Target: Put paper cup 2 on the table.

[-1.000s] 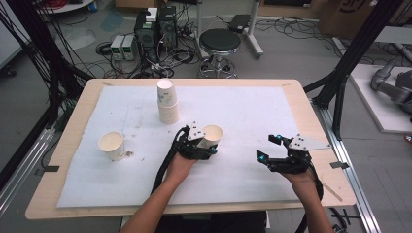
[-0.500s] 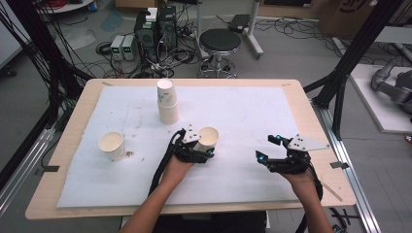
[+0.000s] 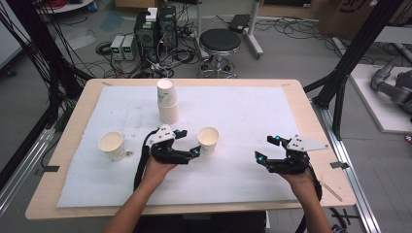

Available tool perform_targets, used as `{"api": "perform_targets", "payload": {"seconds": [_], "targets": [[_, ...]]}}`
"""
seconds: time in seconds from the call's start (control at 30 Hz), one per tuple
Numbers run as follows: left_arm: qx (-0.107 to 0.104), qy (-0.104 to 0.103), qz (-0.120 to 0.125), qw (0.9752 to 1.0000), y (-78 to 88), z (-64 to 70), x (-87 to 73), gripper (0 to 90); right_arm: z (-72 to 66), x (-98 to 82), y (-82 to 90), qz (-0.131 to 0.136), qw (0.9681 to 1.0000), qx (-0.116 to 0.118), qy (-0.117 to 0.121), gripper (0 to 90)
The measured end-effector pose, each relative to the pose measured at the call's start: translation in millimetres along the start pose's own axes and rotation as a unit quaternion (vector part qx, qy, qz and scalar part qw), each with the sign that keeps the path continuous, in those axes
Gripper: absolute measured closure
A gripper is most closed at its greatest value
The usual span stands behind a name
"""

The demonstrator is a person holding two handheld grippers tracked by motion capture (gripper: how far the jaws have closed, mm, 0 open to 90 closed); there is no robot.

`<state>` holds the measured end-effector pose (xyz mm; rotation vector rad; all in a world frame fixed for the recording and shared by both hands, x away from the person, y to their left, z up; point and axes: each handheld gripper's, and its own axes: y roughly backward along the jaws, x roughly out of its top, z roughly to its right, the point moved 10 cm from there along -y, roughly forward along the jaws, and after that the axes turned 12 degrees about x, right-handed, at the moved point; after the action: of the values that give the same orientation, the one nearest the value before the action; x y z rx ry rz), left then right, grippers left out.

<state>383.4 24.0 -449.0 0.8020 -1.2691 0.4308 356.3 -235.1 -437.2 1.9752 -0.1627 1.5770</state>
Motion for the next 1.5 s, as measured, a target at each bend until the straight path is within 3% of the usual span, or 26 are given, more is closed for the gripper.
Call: {"api": "perform_targets", "payload": {"seconds": [0.27,0.43,0.9,1.5], "targets": [[0.028,0.020,0.052,0.9981,53.0,-24.6,3.0,16.0,2.1,-6.5,-3.6,-0.018,0.9996,-0.020,0.007,22.3],[0.040,0.019,0.072,0.9964,72.8,-34.6,2.9,16.3,-0.8,-6.0,-3.8,-0.021,0.9992,-0.032,0.011,22.3],[0.058,0.006,0.085,0.9947,86.3,-39.4,-6.7,16.4,-5.4,-12.2,2.9,-0.015,0.9977,-0.066,0.007,22.2],[0.068,0.005,0.088,0.9938,91.0,-40.6,-9.2,16.5,-5.5,-10.8,3.6,-0.012,0.9975,-0.068,0.012,22.3]]}}
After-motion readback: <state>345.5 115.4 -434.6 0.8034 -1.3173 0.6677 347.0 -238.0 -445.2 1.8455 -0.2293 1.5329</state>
